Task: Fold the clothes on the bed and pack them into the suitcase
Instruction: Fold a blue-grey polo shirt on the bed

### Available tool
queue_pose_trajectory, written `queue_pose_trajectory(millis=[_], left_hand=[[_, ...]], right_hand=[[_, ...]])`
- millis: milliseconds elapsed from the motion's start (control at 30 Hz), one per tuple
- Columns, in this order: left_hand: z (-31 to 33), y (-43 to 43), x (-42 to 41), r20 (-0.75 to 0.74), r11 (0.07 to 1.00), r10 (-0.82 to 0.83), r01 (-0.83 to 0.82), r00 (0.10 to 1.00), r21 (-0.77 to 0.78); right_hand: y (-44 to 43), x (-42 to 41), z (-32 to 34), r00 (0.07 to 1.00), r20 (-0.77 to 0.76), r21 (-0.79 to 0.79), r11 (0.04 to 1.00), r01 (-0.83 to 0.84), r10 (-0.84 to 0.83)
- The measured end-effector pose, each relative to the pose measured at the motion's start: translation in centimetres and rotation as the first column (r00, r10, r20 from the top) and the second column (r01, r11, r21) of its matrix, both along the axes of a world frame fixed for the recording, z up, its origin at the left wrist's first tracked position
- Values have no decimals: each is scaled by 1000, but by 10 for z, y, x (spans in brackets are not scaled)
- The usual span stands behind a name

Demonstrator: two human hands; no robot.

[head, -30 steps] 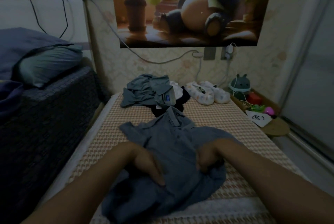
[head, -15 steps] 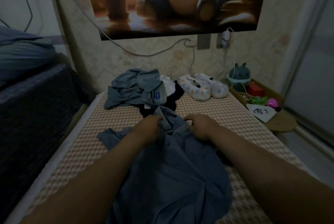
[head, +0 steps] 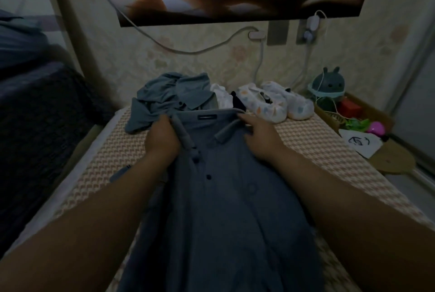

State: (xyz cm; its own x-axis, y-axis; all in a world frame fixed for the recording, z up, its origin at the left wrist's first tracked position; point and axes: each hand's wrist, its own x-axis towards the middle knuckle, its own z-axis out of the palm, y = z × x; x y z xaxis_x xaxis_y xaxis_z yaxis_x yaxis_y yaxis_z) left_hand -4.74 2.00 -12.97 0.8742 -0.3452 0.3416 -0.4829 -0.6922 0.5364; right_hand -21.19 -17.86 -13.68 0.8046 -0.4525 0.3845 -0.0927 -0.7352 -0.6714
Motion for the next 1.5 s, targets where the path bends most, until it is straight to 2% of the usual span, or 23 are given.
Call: queue_pose_trajectory(millis=[67,100,133,200,267,300,367,433,500,533,600,733,800,867,900,967,1033,1100,1167,1233,1300,1367,1500], left_hand=[[3,5,1,-88,973,39,-17,995,231],[4,4,-5,-81,950,41,-13,996,313],[3,2,-13,-23,939,-2,9,1000,343],[3,-11,-32,115,927,-182,131,977,352],[1,-31,-50,100,884,-328,268,940,384],[-2,-40,-59,33,859,-364,321,931,399],[-11,-59,-72,-114,820,-362,374,925,434],[-20,-70,-78,-206,839,-265,331,942,433],[-26,-78,-78,-246,878,-163,254,955,406],[-27,-82,-78,-234,884,-145,232,961,406],[-29,-92,-76,-130,906,-195,229,972,357],[-23,-115,-75,51,967,-251,253,967,-40],[-24,-127,-77,10,938,-347,347,938,22],[-31,-130,-80,-156,859,-458,481,875,173],[-34,-128,-78,-212,829,-486,524,848,193],[-32,-114,-75,-166,834,-513,535,842,135],[-21,-88,-72,9,872,-483,481,875,89],[-13,-52,-64,137,890,-456,446,879,99],[-13,-12,-52,167,902,-429,410,888,137],[-17,31,-40,53,926,-331,313,942,211],[-25,74,-32,-105,883,-209,233,972,407],[-37,109,-25,-111,826,-184,215,977,521],[-31,138,-19,22,924,-282,265,959,277]], right_hand=[[5,-6,-2,981,-36,203,963,-178,189],[4,-11,-5,984,-56,217,964,-153,169],[-3,-14,-12,991,-73,174,980,-97,111],[-18,-27,-23,953,-295,-20,998,65,-68],[-24,-44,-29,766,-586,-255,958,134,-263],[-25,-51,-32,689,-654,-332,937,110,-313],[-25,-59,-33,730,-608,-382,921,77,-313],[-25,-65,-28,836,-488,-269,954,131,-252],[-32,-71,-24,892,-386,-202,965,165,-234],[-36,-76,-20,897,-357,-268,949,168,-260],[-50,-89,-18,883,-308,-427,881,204,-354],[-87,-111,-22,832,-230,-537,779,325,-506],[-91,-114,-25,784,-127,-713,606,354,-607],[-82,-108,-21,727,-200,-823,516,240,-657],[-78,-102,-22,724,-285,-806,566,173,-628],[-65,-86,-20,760,-412,-715,695,71,-502],[-42,-67,-15,857,-388,-653,758,3,-338],[-14,-47,-7,895,-389,-608,791,-69,-220],[16,-25,2,875,-468,-497,856,-141,-127],[46,-2,1,831,-554,-393,894,-215,-44],[71,19,-7,830,-557,-357,908,-221,-18],[94,33,-14,833,-553,-349,911,-220,-11],[125,52,-30,719,-694,-336,875,-349,20]])
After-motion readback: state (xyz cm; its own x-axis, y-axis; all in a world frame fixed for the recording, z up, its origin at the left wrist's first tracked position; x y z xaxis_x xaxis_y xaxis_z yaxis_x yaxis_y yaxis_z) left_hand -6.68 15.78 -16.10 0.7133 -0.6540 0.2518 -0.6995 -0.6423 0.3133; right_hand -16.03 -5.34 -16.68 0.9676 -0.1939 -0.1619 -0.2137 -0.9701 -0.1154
